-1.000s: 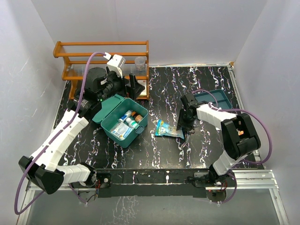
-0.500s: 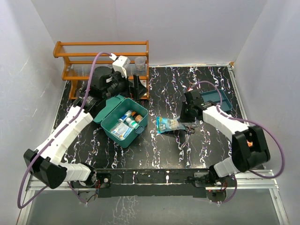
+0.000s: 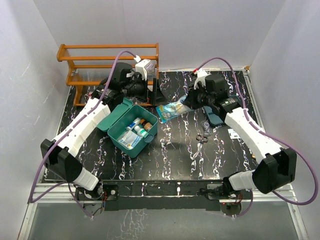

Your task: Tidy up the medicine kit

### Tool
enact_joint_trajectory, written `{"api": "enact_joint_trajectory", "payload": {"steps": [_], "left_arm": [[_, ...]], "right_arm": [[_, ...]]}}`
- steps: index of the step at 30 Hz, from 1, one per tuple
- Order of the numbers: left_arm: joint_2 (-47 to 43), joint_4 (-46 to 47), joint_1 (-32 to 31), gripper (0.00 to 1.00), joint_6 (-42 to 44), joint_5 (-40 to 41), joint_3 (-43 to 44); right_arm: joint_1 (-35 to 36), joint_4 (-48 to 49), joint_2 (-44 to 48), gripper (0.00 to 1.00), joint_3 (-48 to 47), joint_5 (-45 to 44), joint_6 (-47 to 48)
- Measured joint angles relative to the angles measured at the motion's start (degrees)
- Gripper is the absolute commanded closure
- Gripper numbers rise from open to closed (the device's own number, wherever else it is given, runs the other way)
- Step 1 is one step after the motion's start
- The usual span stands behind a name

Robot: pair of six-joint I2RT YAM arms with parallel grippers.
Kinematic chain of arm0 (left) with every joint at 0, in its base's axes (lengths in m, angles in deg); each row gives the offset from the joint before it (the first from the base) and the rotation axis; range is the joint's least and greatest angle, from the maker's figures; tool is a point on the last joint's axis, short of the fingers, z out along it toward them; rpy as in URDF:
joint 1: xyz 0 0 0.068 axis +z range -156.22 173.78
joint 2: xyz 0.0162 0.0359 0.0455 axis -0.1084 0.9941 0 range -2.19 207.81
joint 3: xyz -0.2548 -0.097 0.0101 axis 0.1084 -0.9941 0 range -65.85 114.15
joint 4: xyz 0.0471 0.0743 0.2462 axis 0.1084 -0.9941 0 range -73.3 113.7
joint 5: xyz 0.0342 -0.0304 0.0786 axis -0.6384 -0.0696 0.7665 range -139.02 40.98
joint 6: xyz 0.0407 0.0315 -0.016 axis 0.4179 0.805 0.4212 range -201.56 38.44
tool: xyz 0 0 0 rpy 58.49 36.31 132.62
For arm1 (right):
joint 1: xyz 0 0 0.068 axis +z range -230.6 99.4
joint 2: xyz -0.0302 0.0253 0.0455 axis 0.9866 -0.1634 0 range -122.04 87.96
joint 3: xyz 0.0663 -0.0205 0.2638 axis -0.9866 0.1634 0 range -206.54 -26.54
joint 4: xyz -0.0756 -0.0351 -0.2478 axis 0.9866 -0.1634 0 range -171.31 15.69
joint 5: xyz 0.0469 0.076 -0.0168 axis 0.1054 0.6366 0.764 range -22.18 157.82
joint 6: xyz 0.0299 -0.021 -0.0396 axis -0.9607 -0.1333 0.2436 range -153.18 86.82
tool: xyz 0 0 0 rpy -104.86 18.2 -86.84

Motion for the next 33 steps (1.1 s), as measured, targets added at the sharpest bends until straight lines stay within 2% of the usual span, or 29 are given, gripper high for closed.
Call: {"api": "enact_joint_trajectory", "payload": {"steps": [7, 13, 17, 23, 30, 33], "left_arm": [[2.8, -5.9, 0.0, 0.06, 0.2, -1.9, 4.6], [3.8, -9.7, 0.0, 0.11, 0.2, -3.0, 6.8], [4.1, -12.5, 0.0, 0.23, 0.6, -4.4, 8.5], [4.2, -17.5, 0.0, 0.34, 2.8, -5.1, 8.7], [4.5, -20.1, 0.0, 0.32, 2.6, -1.4, 8.7], [4.4, -19.5, 0.0, 0.42, 2.0, -1.1, 7.7]], "right_arm": [[1.4, 0.0, -1.4, 1.00, -9.1, 10.3, 10.8], [4.2, -2.7, -7.3, 1.00, -18.1, 14.3, 17.0], [5.7, -7.3, -11.6, 1.00, -23.0, 16.1, 20.0], [6.8, -12.5, -14.5, 1.00, -26.8, 18.1, 23.1], [7.6, -14.3, -15.3, 1.00, -28.6, 20.9, 25.3], [7.6, -14.7, -15.7, 1.00, -29.4, 22.5, 25.5]]}}
